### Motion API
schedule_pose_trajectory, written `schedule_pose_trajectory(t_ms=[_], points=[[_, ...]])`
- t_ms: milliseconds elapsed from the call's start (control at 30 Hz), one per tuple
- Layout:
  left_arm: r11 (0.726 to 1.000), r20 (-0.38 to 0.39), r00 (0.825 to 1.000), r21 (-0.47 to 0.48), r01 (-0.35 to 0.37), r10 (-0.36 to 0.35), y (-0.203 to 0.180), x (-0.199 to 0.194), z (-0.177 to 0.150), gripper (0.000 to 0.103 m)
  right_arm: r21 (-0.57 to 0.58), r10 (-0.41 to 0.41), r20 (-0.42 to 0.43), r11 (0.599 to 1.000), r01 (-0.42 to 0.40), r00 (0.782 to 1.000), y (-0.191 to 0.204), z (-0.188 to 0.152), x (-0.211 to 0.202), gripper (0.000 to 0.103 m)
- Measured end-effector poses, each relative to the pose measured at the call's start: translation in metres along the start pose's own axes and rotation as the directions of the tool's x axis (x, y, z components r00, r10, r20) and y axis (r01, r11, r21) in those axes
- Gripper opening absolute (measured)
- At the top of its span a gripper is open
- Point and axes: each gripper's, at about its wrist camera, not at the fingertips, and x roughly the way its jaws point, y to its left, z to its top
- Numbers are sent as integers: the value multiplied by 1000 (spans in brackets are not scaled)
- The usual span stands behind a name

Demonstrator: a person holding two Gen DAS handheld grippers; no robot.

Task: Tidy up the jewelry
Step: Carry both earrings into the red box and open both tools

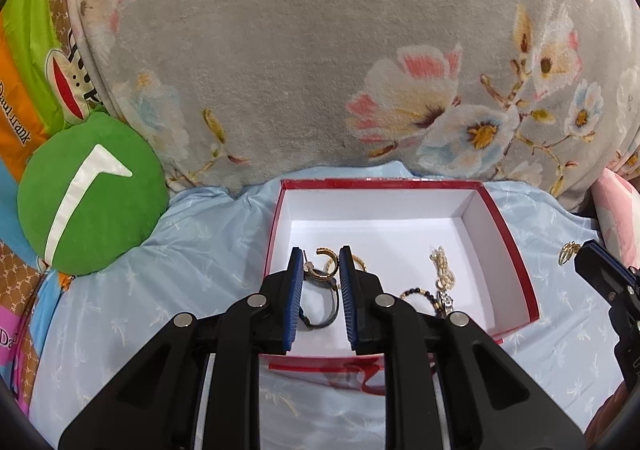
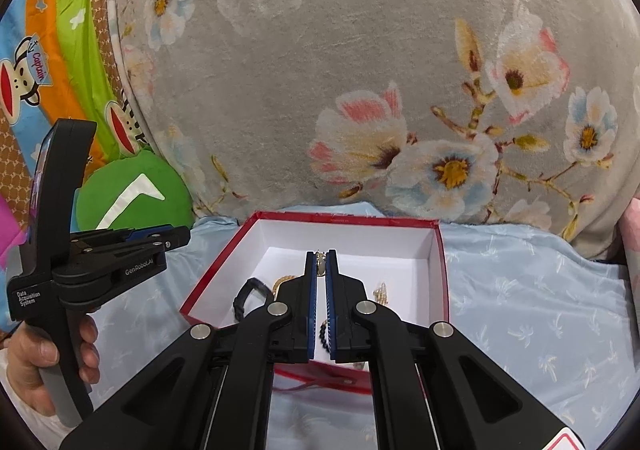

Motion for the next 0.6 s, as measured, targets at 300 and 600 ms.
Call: schedule_pose_trajectory(t_ms=[300, 600], points=[[1000, 50, 999, 24, 10, -11, -15, 25, 46, 18, 8, 10, 2, 1000, -10, 1000, -16, 33, 43, 4], [998, -10, 1000, 55, -16, 17, -33, 101, 68, 18, 77, 23, -104, 997, -15, 994, -42, 39, 132, 4]])
